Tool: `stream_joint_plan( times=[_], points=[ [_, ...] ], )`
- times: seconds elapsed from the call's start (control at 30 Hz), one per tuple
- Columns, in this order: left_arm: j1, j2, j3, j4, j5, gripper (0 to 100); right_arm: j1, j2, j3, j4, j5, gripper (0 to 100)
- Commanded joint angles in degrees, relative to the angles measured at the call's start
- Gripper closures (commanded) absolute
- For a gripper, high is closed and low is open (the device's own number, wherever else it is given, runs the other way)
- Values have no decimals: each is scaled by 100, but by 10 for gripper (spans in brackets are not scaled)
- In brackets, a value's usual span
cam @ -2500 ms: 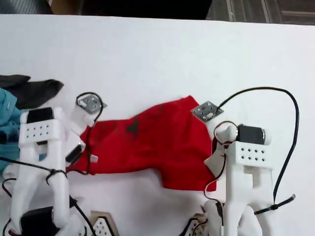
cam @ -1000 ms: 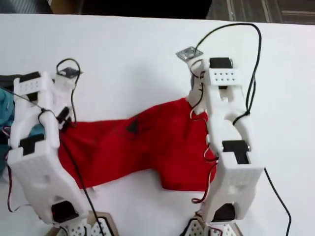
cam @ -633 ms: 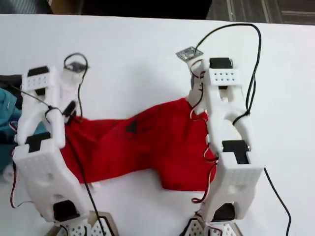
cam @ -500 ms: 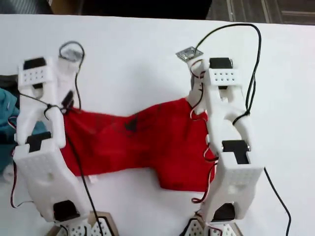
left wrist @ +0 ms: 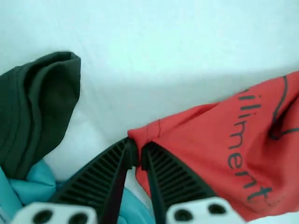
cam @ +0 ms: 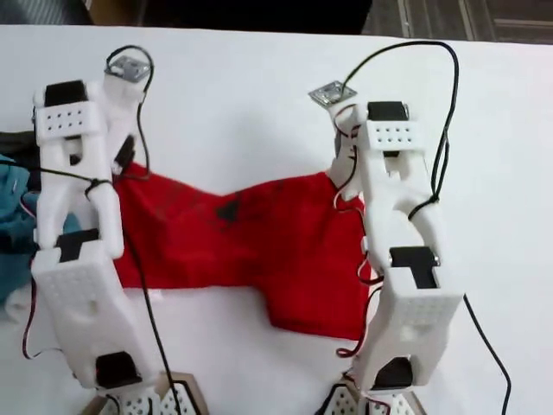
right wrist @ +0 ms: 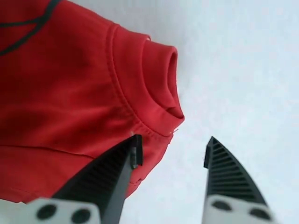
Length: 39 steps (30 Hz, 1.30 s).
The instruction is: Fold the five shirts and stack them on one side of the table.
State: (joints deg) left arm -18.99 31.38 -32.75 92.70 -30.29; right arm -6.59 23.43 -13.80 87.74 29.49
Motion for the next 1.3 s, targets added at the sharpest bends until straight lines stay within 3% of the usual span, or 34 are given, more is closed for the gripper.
stream_joint_plan(
  times=[0.0, 0.1, 0.3, 0.37, 0.53, 0.83, 1.13, 1.27],
  points=[
    [53, 26, -295, 70, 97, 974, -4, -13, -185, -13, -35, 779],
    [0, 448, -224, -35, 97, 955, -4, -22, -176, -4, -35, 779],
    [-308, 993, -593, 105, 105, 712, -4, -22, -176, 31, -35, 779],
    [-501, 993, -919, 308, 105, 692, -4, -22, -176, 31, -35, 779],
    [-905, 1046, -1473, 958, 53, 715, -13, -22, -176, 31, -35, 779],
    [-853, 1055, -84, 888, -246, 804, -48, -13, -193, -22, -35, 779],
    [-563, 1055, 505, 466, -220, 813, -13, -13, -185, 13, -35, 779],
    [-422, 1055, 479, 466, -220, 960, -13, -13, -185, 4, -35, 779]
  ],
)
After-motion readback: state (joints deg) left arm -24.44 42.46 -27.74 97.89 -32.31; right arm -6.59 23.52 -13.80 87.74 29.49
